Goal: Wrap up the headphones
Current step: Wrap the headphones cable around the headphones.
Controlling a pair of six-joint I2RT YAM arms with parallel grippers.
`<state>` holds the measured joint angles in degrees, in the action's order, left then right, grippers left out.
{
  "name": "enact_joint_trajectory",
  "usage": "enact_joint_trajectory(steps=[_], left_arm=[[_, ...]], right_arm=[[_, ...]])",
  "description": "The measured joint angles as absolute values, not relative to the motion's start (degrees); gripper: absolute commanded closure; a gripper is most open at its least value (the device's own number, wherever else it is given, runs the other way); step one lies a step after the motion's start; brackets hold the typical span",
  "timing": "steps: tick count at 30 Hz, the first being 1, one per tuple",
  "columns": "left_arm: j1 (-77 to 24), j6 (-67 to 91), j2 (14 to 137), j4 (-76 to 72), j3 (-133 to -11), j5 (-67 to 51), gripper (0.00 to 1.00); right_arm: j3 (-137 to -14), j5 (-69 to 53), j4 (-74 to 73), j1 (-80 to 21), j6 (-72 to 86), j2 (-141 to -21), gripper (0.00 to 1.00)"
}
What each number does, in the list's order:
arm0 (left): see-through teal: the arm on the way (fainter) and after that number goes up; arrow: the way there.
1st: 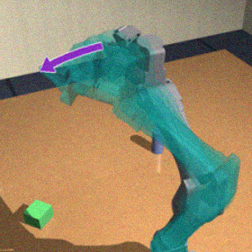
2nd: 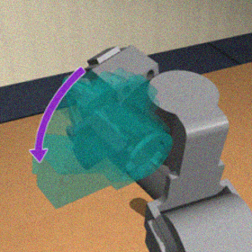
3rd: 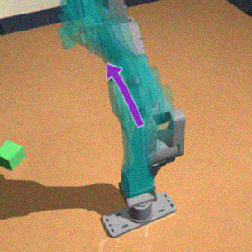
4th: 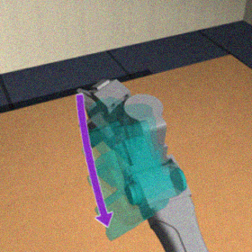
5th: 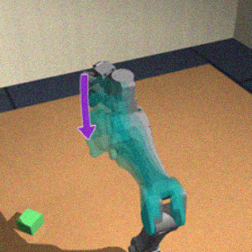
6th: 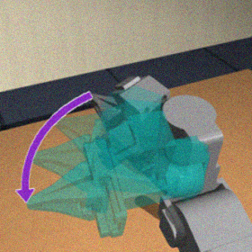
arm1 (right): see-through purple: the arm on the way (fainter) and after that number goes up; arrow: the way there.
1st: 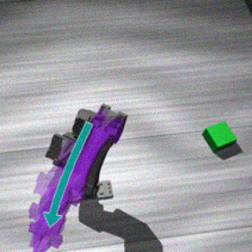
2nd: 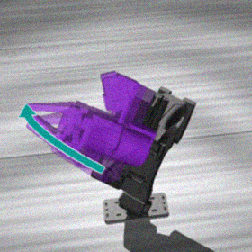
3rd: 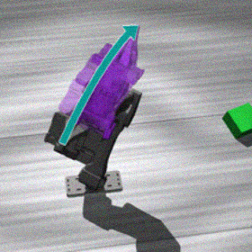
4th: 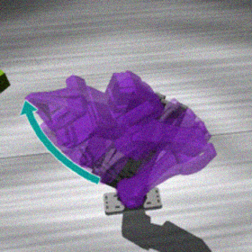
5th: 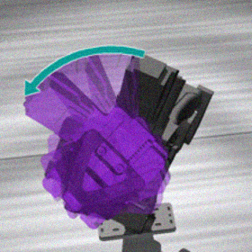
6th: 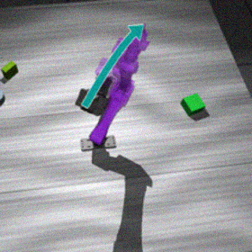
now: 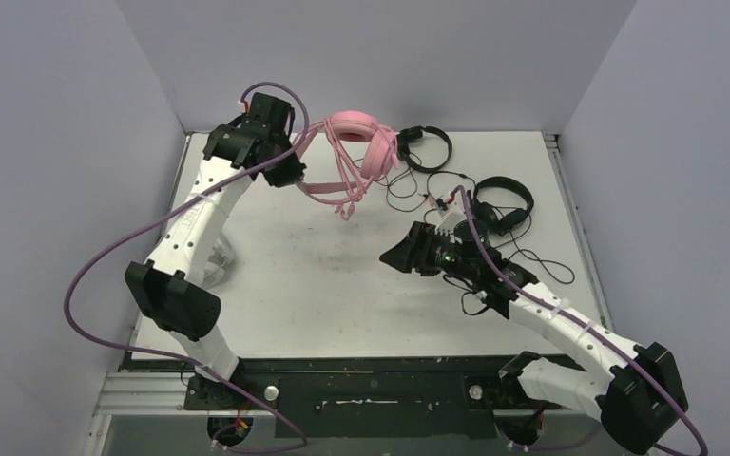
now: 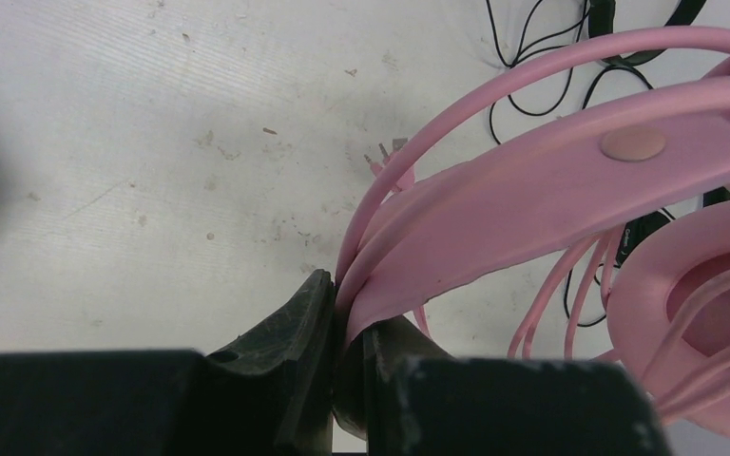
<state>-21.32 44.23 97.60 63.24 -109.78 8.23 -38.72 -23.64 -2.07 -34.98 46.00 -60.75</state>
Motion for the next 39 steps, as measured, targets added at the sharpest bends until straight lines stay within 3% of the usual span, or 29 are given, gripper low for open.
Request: enact_joint_trajectory(steps=[6, 11, 16, 26, 39], left_arm=[[-21.37, 43.0, 97.45, 65.73, -111.7, 8.27, 1.0], [-21.37, 42.96, 96.75, 66.35, -111.44, 8.1, 1.0], [-21.37, 44.01, 94.3, 65.12, -107.85, 6.96, 1.0], [-21.39, 45.67, 91.26, 61.54, -102.13, 5.67, 1.0], [-21.39, 48.1, 91.07, 56.69, -98.04, 3.18, 1.0]], right_arm=[[-35.38, -21.61, 2.02, -34.98, 53.87, -61.89, 0.23], [-26.13, -19.46, 11.35, -35.4, 72.16, -64.2, 0.21], [-21.45, -14.22, 13.56, -40.03, 92.12, -65.87, 0.11], [-24.03, -7.42, 13.1, -44.14, 114.19, -64.64, 0.16], [-24.45, 1.13, 30.48, -53.3, 119.33, -78.15, 0.16]])
